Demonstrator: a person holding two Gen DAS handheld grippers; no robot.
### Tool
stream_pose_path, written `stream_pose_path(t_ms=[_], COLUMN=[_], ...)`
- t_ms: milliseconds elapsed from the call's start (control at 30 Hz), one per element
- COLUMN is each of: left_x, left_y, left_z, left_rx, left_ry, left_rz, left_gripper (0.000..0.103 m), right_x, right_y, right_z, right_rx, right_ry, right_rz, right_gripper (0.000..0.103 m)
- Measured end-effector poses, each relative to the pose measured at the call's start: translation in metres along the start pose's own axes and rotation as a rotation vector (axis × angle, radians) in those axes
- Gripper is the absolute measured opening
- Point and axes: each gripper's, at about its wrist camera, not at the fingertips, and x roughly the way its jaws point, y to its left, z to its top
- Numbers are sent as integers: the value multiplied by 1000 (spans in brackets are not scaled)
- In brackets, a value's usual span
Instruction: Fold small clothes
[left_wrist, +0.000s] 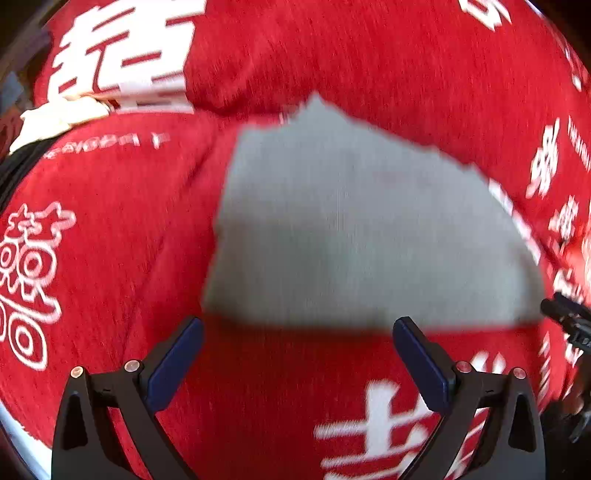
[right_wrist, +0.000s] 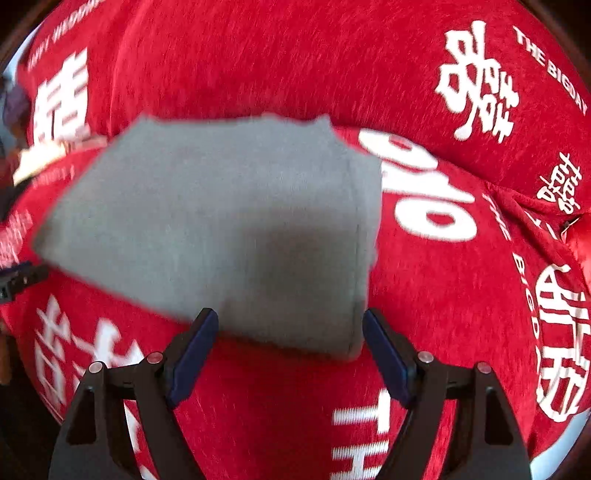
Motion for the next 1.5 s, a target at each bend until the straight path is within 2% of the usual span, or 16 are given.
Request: stream_pose_path(t_ms=[133, 267, 333, 367, 467, 533, 633, 700, 800, 933, 1133, 1267, 1367, 1400, 1433, 1500], left_x=[12, 56, 79, 77, 64, 48, 37, 37, 49, 66, 85, 101, 101, 99, 93, 82], left_y=[-12, -22, -16, -16, -19, -11, 19, 50, 86, 81, 46, 22, 26, 27, 27, 30], left_z=[47, 70, 71, 70, 60, 57, 60, 62, 61, 65, 95, 103, 106, 107, 107, 109], left_rx=[-31, -49, -32, 1, 77, 83, 5, -106, -281, -342, -227, -82, -108, -115, -110, -107], left_ry=[-24, 52, 85, 49, 52, 27, 18, 36, 104, 166, 173, 154, 158, 154, 125, 123], left_rz=[-4, -12, 52, 58, 46, 46, 62, 66, -22, -166, -135, -23, -38, -40, -34, -84], left_gripper=[102, 102, 102, 102, 102, 102, 102, 102, 102, 99, 99, 102, 102, 95, 62, 24], right_x=[23, 60, 77, 82, 79, 67, 47, 36, 24, 21, 32, 33, 28, 28, 28, 34], right_y=[-6, 3, -1, -9, -58, -79, -93, -93, -77, -38, 15, 36, 43, 46, 49, 56], right_z=[49, 74, 73, 70, 53, 43, 34, 32, 38, 43, 32, 33, 43, 48, 54, 65], right_rx=[81, 79, 67, 81, 276, 332, 339, 345, 304, 222, 98, 32, 1, -8, -20, -48], right_ry=[-7, 43, 84, 98, 107, 87, 54, 30, -2, -19, 28, 35, 19, 14, 9, 8], right_rz=[6, -6, -69, -93, 15, 14, -40, -47, -25, -1, 38, 32, 25, 24, 23, 13], right_gripper=[83, 83, 83, 83, 84, 84, 84, 84, 84, 84, 84, 84, 84, 84, 84, 84])
